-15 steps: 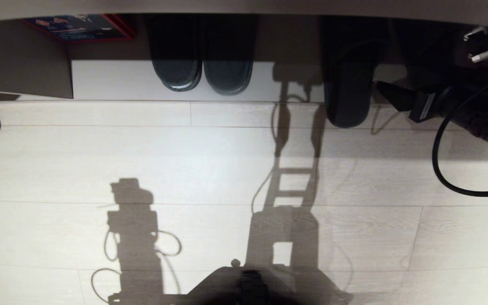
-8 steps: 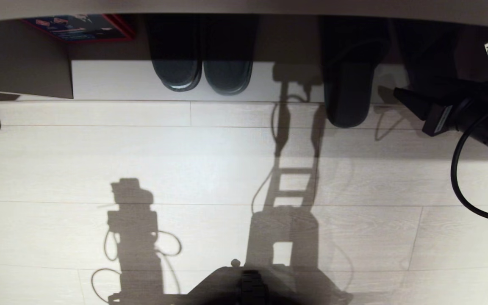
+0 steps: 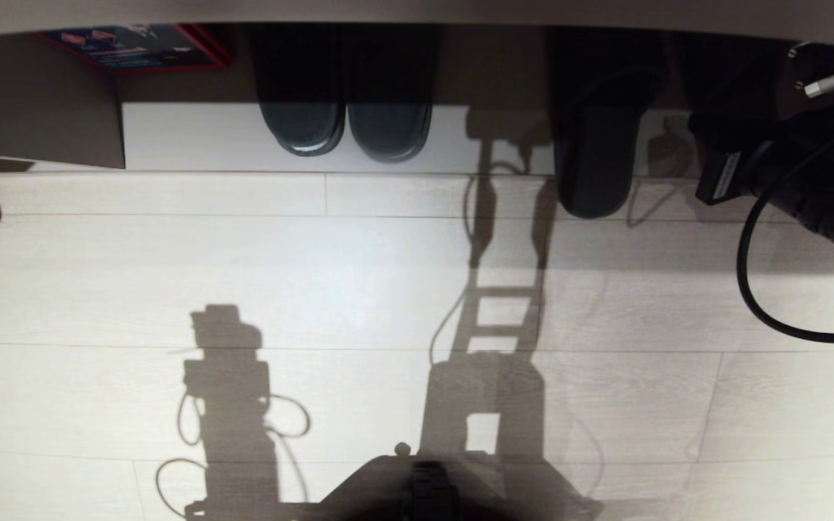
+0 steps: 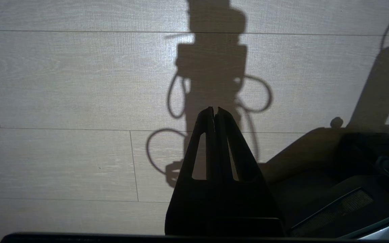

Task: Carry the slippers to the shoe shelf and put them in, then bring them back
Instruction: Place the slippers into the shoe cabinet

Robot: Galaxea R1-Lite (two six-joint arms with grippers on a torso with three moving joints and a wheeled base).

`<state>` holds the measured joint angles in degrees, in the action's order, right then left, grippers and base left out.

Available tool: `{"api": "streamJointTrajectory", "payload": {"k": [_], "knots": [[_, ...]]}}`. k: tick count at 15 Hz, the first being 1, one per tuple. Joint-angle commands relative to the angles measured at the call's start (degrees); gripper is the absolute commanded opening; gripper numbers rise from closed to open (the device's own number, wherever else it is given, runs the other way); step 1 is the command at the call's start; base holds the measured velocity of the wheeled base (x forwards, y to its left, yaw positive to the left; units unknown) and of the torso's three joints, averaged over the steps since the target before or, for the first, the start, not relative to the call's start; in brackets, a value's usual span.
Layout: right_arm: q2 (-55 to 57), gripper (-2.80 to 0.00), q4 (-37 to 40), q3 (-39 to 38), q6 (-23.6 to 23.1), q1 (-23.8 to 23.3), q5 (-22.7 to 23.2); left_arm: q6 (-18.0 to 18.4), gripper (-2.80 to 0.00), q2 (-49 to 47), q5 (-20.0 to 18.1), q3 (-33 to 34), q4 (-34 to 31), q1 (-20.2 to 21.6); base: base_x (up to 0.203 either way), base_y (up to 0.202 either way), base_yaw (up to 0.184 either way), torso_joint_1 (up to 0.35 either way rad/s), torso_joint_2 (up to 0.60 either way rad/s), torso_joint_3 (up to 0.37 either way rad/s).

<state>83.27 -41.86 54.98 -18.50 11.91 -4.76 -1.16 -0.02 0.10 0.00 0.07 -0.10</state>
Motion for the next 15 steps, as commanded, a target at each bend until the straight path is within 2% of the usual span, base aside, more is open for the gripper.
{"api": "streamJointTrajectory", "payload": {"k": [1, 5, 9, 12, 15], "knots": [[-0.66, -2.8, -0.33, 0.0, -2.07, -2.74, -0.45, -0.07, -2.8, 0.02, -0.01, 0.0, 0.01, 0.01, 0.0, 0.0, 0.0, 0.0, 0.0, 0.0], [1.39, -2.8, -4.08, -0.29, -3.01, -8.5, -0.46, -0.07, -2.8, 0.02, -0.01, 0.0, 0.01, 0.01, 0.0, 0.0, 0.0, 0.0, 0.0, 0.0], [6.91, -2.8, -10.35, 0.88, -2.93, -9.09, 0.35, -0.07, -2.8, 0.02, -0.01, 0.0, -0.07, 0.01, 0.0, 0.0, 0.0, 0.0, 0.0, 0.0], [11.67, -2.8, -16.38, 1.94, -2.4, -9.17, 4.36, -0.07, -2.8, 0.02, -0.01, 0.0, 0.01, 0.01, 0.0, 0.0, 0.0, 0.0, 0.0, 0.0], [13.68, -2.8, -17.38, 3.27, -1.28, -9.18, 5.98, 0.02, -2.8, 0.02, -0.01, 0.0, 0.01, 0.01, 0.0, 0.0, 0.0, 0.0, 0.0, 0.0]]}}
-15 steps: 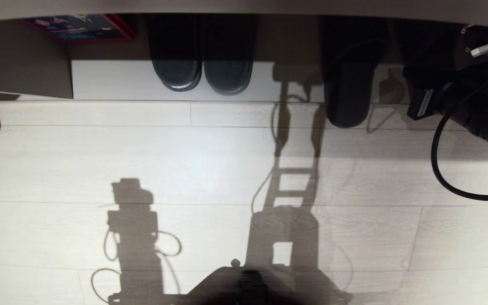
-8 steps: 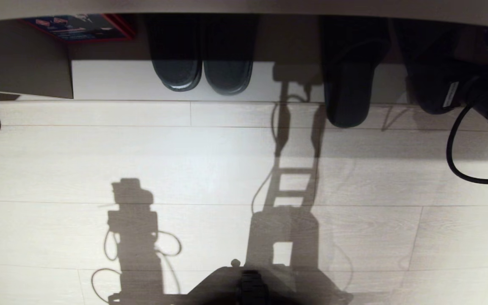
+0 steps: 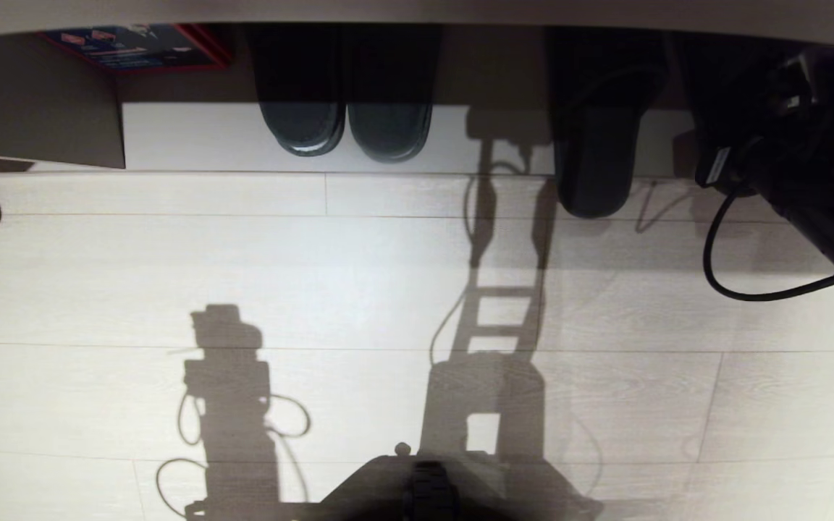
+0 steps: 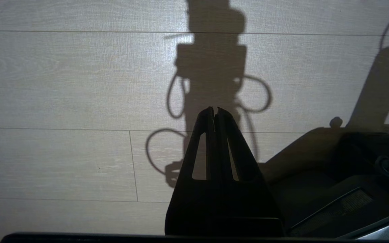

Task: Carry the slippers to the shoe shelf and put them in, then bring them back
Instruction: Place the slippers into the shoe cabinet

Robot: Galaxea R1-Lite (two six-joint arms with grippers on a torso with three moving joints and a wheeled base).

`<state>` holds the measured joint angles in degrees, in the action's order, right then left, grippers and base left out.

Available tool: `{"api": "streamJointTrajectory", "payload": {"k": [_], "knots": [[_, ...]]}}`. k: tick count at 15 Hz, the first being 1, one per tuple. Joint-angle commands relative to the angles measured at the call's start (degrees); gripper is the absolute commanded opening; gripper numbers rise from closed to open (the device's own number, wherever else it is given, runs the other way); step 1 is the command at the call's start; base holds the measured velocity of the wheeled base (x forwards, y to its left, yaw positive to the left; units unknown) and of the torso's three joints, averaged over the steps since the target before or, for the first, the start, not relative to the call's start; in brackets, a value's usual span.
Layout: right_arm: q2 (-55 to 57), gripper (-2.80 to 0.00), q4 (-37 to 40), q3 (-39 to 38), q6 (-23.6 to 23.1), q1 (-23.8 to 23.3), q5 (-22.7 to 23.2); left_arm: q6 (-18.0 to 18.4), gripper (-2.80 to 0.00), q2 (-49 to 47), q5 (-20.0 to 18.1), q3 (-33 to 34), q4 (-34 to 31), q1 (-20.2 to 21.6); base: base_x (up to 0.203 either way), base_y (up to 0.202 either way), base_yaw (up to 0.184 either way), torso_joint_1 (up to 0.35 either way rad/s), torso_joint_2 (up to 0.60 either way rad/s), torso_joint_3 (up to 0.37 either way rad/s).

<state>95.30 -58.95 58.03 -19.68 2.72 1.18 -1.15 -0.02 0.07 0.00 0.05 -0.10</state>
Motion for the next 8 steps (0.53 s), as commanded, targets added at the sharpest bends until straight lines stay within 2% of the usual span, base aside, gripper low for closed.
{"api": "streamJointTrajectory", "payload": {"k": [1, 5, 8], "knots": [[1.73, -2.8, -0.29, 0.32, -0.1, 0.09, 0.05, -0.08, -2.8, 0.02, 0.01, 0.0, 0.04, 0.01, 0.0, 0.0, 0.0, 0.0, 0.0, 0.0], [2.0, -2.8, -0.37, 0.33, -0.01, 0.4, 0.54, 0.0, -2.8, 0.02, 0.01, 0.0, 0.04, 0.01, 0.0, 0.0, 0.0, 0.0, 0.0, 0.0], [2.35, -2.8, -0.38, 0.81, -0.01, 0.62, 2.92, 0.0, -2.8, 0.02, 0.01, 0.0, 0.04, 0.01, 0.0, 0.0, 0.0, 0.0, 0.0, 0.0]]}}
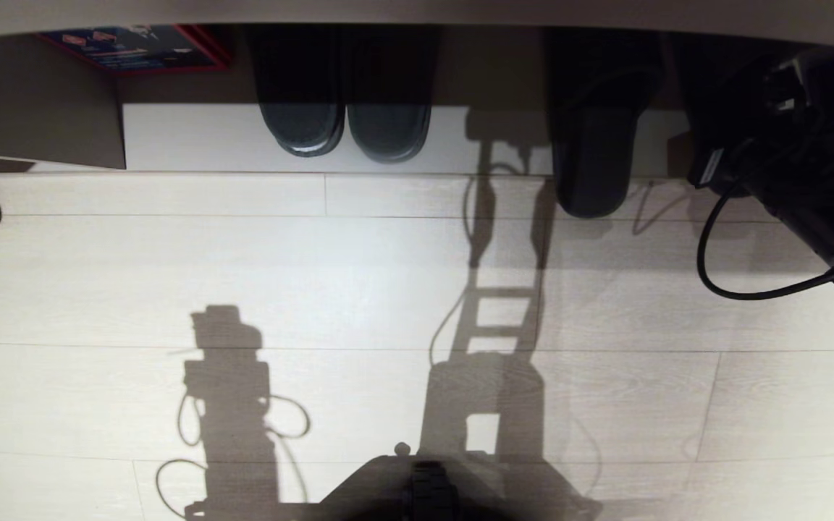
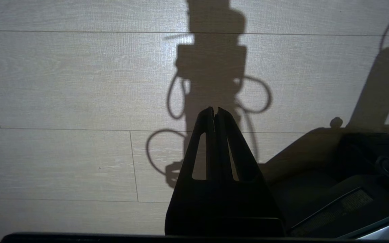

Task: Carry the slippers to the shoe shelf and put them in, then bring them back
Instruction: Place the slippers into the shoe cabinet

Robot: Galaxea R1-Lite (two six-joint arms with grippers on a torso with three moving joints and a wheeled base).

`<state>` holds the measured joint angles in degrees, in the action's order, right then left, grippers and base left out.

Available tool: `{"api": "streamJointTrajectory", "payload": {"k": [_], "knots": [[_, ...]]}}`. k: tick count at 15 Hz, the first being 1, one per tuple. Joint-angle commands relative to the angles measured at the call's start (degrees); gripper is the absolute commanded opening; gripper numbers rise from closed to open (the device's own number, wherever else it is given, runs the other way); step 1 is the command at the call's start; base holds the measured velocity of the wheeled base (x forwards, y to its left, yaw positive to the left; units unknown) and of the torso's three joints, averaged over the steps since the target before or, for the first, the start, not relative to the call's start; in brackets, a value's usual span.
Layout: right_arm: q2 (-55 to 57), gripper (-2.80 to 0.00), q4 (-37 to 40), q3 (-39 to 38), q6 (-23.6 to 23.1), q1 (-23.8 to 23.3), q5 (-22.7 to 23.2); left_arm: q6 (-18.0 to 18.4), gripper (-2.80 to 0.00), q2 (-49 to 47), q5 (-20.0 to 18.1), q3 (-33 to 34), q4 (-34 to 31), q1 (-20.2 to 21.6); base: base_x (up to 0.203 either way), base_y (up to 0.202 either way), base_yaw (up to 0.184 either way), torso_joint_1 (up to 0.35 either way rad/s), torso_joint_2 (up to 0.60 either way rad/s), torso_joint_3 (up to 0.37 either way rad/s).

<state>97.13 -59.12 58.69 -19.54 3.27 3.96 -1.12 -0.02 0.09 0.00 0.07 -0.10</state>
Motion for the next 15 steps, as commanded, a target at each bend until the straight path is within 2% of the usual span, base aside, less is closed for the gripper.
{"api": "streamJointTrajectory", "payload": {"k": [1, 7, 15], "knots": [[0.52, -2.8, -0.14, 0.69, -0.15, 0.47, 0.09, -0.02, -2.8, 0.02, 0.0, 0.0, 0.01, 0.01, 0.0, 0.0, 0.0, 0.0, 0.0, 0.0], [-0.63, -2.8, 0.13, 0.72, 0.3, 3.05, -0.27, 0.07, -2.8, 0.02, -0.09, 0.0, 0.01, 0.01, 0.0, 0.0, 0.0, 0.0, 0.0, 0.0], [-1.9, -2.8, 0.33, 0.82, 0.56, 3.85, 0.26, 0.33, -2.8, 0.02, -0.17, 0.0, -0.07, 0.01, 0.0, 0.0, 0.0, 0.0, 0.0, 0.0]]}}
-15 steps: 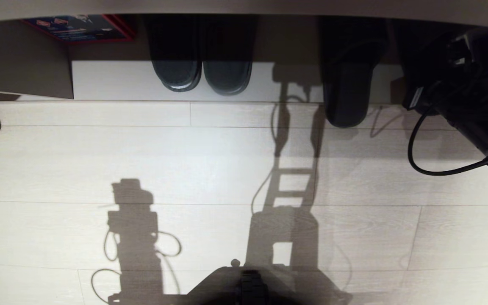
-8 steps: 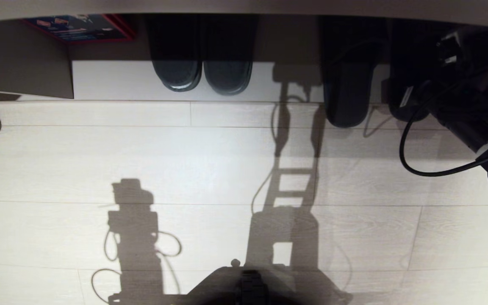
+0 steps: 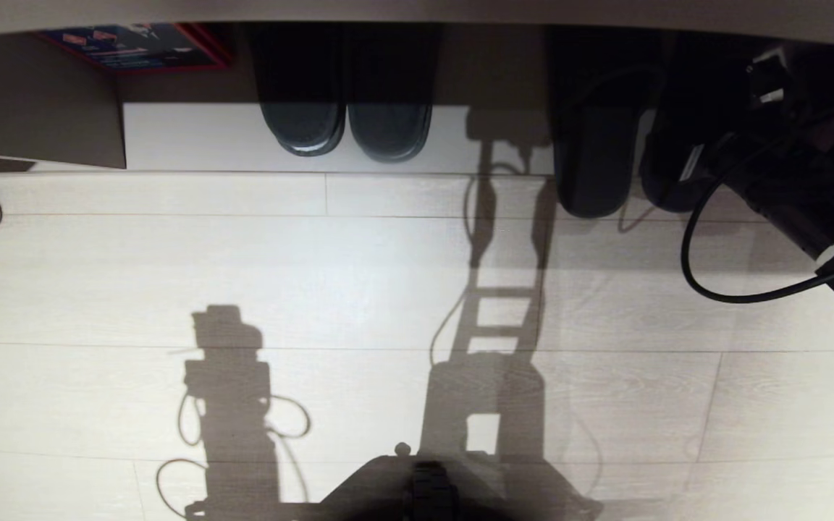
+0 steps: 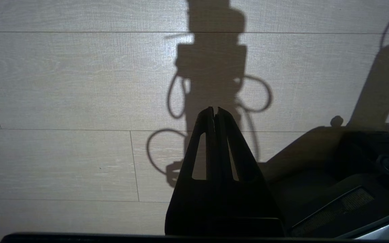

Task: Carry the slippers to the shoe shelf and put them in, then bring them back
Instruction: Place the slippers into the shoe cabinet

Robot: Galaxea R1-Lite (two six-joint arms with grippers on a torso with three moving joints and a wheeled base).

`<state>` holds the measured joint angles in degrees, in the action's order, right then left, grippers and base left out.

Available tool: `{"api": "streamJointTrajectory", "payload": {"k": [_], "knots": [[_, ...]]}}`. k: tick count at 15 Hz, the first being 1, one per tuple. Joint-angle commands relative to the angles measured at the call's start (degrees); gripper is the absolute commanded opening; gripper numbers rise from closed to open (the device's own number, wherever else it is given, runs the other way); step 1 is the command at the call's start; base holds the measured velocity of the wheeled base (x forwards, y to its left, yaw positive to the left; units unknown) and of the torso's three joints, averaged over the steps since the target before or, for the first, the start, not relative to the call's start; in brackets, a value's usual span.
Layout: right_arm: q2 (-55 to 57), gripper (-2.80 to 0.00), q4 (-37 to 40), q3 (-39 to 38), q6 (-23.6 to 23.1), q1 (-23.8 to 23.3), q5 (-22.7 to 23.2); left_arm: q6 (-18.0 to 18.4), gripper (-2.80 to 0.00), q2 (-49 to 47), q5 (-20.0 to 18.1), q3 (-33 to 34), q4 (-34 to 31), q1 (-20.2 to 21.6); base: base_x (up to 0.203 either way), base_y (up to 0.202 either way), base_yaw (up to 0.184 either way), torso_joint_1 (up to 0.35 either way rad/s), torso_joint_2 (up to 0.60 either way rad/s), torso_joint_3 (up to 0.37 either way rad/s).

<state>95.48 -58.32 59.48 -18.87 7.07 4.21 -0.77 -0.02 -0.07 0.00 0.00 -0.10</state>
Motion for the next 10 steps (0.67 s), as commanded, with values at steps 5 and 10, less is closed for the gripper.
{"api": "streamJointTrajectory", "payload": {"k": [5, 10], "knots": [[-4.34, -2.8, 2.16, -1.41, -0.2, 0.05, -0.07, -0.02, -2.8, -0.03, -0.01, 0.0, 0.0, 0.01, 0.0, 0.0, 0.0, 0.0, 0.0, 0.0], [-9.58, -2.8, 2.91, -7.52, -0.2, 0.05, 0.0, -0.02, -2.8, 0.01, -0.01, 0.0, 0.0, 0.01, 0.0, 0.0, 0.0, 0.0, 0.0, 0.0]]}}
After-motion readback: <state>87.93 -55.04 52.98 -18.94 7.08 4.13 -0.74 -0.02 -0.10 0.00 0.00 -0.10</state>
